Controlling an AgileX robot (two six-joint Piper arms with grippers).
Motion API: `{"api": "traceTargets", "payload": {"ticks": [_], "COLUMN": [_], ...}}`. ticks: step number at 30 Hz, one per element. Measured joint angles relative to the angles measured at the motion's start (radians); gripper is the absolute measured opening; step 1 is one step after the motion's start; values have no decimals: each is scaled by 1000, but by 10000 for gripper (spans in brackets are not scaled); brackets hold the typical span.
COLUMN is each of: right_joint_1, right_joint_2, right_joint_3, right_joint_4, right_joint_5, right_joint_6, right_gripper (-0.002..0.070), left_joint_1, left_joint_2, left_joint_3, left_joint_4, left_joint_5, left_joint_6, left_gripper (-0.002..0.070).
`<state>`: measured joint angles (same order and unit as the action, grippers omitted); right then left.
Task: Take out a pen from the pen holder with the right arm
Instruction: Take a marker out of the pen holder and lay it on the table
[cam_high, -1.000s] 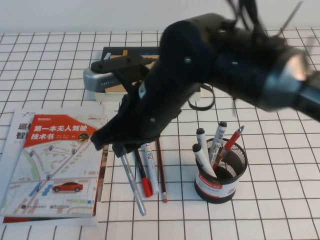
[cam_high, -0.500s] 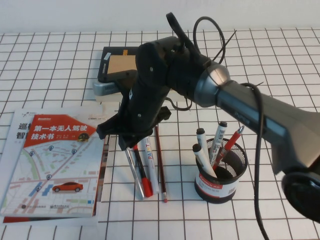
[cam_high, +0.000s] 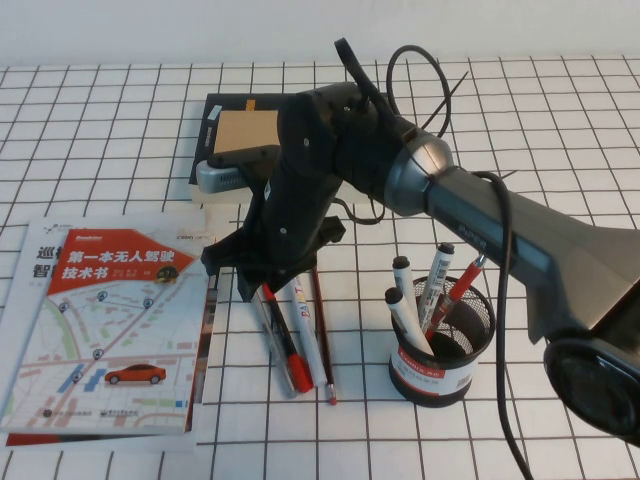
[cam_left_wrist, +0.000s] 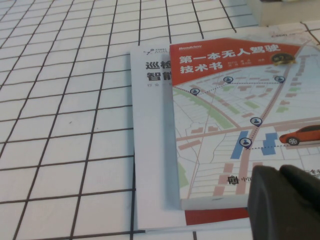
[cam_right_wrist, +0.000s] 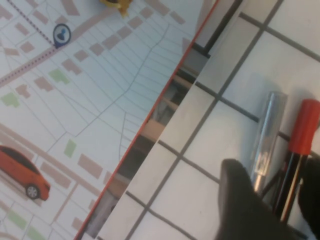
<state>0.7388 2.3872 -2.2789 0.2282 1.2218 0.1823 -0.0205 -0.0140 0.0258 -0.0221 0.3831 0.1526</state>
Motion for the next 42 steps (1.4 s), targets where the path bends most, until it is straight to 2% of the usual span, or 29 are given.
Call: {"api": "traceTargets", "payload": {"ticks": [4, 9, 12, 17, 20, 23, 28, 35, 42], "right_joint_1": [0, 4, 28, 76, 94, 96, 96, 97, 97], "right_joint_2": [-2, -78, -180, -358, -465, -587, -795, -1162, -1454], "right_joint_3": [0, 0, 0, 8, 70, 195, 525, 978, 1199], "right_joint_4": [0, -38, -101, -213, -255, -283, -320, -367, -382], "right_joint_5": [2, 6, 13, 20, 22, 24, 18, -117, -126], "right_joint_6": [0, 0, 0, 0, 0, -2, 2, 97, 124], "right_gripper": [273, 270, 218, 58, 5, -8, -13, -14, -15], "left_joint_1": [0, 0, 0, 0, 0, 0, 0, 0, 0], "left_joint_2": [0, 0, 0, 0, 0, 0, 0, 0, 0], "left_joint_3": [0, 0, 0, 0, 0, 0, 0, 0, 0], "left_joint_4": [0, 0, 0, 0, 0, 0, 0, 0, 0], "left_joint_5": [0, 0, 0, 0, 0, 0, 0, 0, 0], "left_joint_6": [0, 0, 0, 0, 0, 0, 0, 0, 0], "left_gripper": [-4, -4, -4, -4, -4, -4, -4, -4, -4]}}
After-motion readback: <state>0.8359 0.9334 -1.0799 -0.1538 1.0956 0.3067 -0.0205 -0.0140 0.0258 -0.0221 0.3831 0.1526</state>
